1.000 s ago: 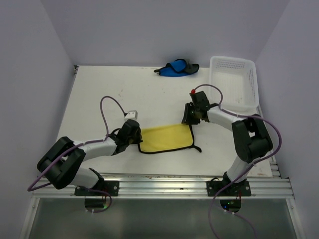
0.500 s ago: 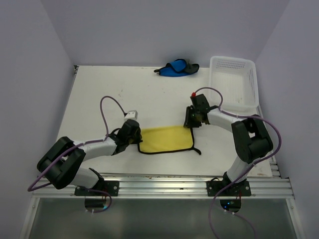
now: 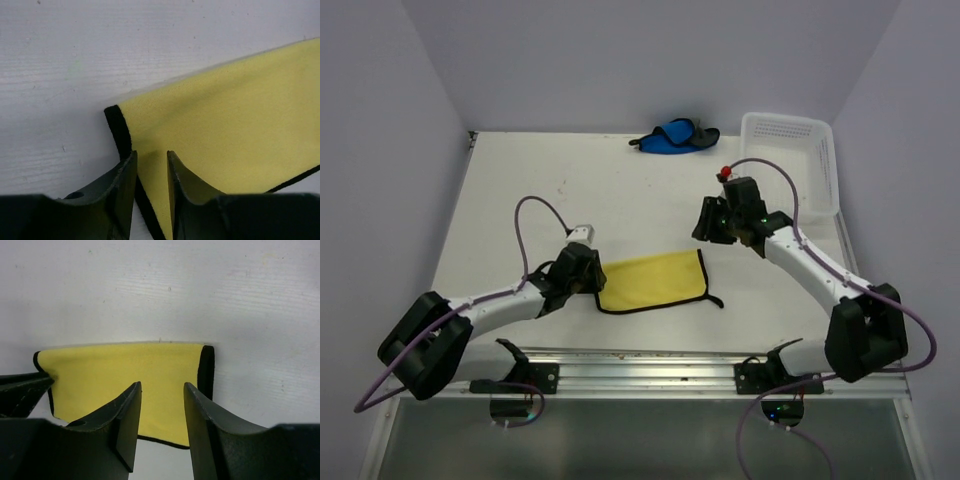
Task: Roll the towels
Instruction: Fold the towel
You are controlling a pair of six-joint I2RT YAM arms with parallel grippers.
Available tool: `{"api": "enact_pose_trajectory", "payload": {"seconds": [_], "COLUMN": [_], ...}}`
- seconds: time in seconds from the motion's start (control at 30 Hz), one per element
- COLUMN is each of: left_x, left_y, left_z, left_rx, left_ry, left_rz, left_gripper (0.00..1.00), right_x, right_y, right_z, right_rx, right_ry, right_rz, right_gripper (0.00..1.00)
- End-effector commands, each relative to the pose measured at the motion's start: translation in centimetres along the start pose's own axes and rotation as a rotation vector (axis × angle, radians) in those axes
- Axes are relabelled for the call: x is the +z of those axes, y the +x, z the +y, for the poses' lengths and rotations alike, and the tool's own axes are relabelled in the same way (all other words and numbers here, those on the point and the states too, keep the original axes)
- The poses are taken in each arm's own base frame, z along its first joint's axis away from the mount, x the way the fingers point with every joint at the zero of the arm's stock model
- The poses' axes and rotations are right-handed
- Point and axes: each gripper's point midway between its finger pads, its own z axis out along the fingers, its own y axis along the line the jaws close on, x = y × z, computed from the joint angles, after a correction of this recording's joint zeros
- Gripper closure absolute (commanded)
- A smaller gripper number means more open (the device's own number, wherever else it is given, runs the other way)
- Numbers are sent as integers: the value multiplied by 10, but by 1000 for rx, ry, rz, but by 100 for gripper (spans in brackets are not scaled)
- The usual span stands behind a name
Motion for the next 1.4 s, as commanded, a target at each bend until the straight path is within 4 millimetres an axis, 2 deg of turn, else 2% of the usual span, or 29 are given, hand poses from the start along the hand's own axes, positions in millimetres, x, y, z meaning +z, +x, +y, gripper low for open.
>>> {"api": "enact_pose_trajectory", "payload": {"seconds": [0.0,0.07,0.27,0.37,0.4,0.43,0.6,1.0,1.17,1.37], "left_x": [-8,-11,-18,-22,-24,-23,-18,-13,-14,-14], "left_y": [-13,-16,-18,-7,-8,1,16,15,18,19], "left_z": [-4,-7,-4,-3,-5,-1,8,-4,-4,-5], "left_rx": [14,12,11,-10,-20,-24,-29,-23,-25,-27], "left_ry": [19,27,32,62,84,83,66,123,129,137], "left_rz": [-28,-37,-63,-54,-71,-59,-26,-21,-17,-17], "left_gripper": [65,60,59,59,59,59,57,58,59,59], "right_x": [-14,-17,-17,-17,-17,-16,-9,10,12,11], "right_y": [22,42,86,97,99,101,112,134,141,142], "right_z": [-15,-27,-45,-39,-39,-41,-40,-43,-51,-52], "right_rx": [22,34,50,58,60,59,79,104,81,38], "right_ry": [46,77,92,36,28,36,21,31,85,141], "right_rz": [42,72,135,149,150,154,197,248,262,271], "right_gripper": [57,57,57,57,57,57,57,58,60,63]}}
